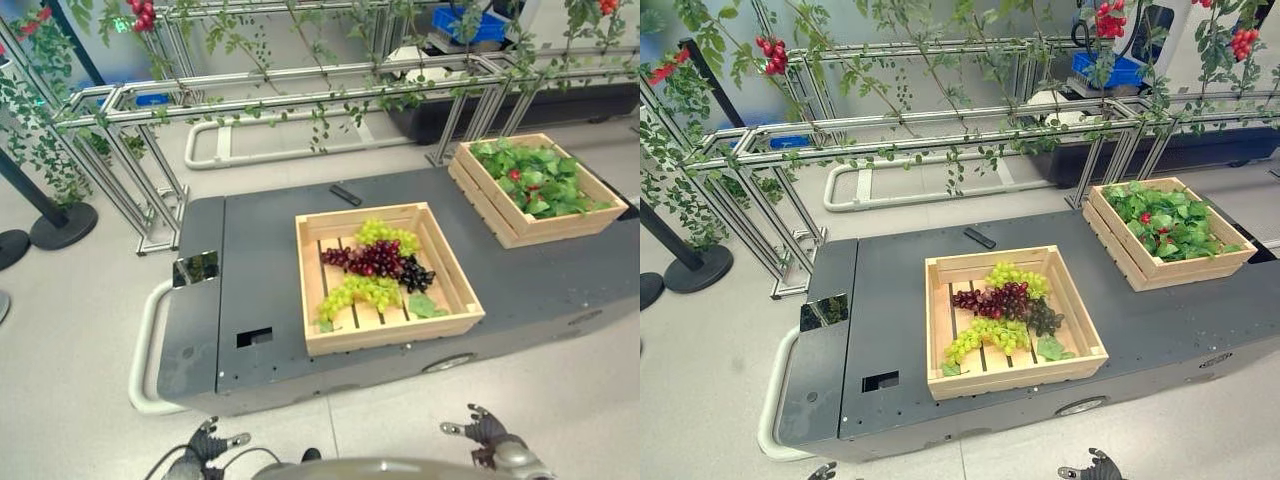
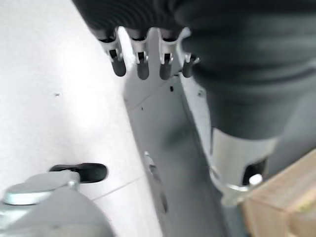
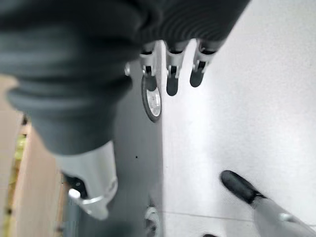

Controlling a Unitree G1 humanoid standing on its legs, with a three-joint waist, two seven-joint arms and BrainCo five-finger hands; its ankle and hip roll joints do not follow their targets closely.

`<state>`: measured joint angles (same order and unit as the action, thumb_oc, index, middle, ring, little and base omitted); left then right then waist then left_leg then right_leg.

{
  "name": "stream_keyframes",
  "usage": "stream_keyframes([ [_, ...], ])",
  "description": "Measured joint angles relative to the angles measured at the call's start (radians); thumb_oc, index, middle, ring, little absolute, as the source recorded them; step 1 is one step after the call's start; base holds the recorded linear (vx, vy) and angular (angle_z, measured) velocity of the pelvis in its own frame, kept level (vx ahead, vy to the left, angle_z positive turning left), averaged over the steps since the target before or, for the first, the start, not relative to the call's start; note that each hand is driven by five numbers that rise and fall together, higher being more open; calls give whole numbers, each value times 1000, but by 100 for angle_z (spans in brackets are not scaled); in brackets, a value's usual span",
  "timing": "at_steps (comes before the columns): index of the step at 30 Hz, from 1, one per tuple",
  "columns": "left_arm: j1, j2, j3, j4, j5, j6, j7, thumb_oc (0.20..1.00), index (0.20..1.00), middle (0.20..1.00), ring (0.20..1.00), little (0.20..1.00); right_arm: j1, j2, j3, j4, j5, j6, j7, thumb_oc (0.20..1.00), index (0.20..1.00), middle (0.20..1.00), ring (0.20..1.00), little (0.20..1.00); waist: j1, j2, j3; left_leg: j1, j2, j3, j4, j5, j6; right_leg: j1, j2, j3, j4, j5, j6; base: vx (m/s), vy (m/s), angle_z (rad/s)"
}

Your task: Pick up the fruits from the basket on one side to the basket on the other side

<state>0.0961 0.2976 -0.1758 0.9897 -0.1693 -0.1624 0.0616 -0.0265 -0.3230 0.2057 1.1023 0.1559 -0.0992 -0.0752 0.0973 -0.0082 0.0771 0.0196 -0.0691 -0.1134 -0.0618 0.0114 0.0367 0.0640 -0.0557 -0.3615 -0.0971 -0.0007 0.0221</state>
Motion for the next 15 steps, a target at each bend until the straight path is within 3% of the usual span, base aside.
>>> stream_keyframes([
  [4,69,36,10,-208,-16,-27,-3,1000,1000,1000,1000,1000,39,-16,-38,-179,24,-18,2,1000,1000,1000,1000,1000,-1,2,-1,2,0,0,-2,0,0,1,0,-1,0,0,0,-9,-2,0],
  [7,67,59,22,-264,-22,-24,-5,1000,1000,1000,1000,1000,34,-36,-46,-225,34,-19,6,1000,1000,1000,1000,1000,1,2,-1,2,0,0,-3,0,0,0,0,-1,0,0,0,0,0,0],
  [12,137,98,126,-509,-54,-43,-14,1000,1000,1000,1000,1000,72,-93,-120,-460,36,-33,24,1000,1000,1000,1000,1000,1,2,2,6,0,1,-10,1,1,0,-1,0,-1,-2,3,0,0,0],
  [15,126,104,146,-522,-62,-49,-15,1000,1000,1000,1000,1000,67,-102,-128,-484,42,-34,27,1000,1000,1000,1000,1000,1,3,2,8,0,1,-11,1,2,2,-1,0,-1,-2,3,0,0,0],
])
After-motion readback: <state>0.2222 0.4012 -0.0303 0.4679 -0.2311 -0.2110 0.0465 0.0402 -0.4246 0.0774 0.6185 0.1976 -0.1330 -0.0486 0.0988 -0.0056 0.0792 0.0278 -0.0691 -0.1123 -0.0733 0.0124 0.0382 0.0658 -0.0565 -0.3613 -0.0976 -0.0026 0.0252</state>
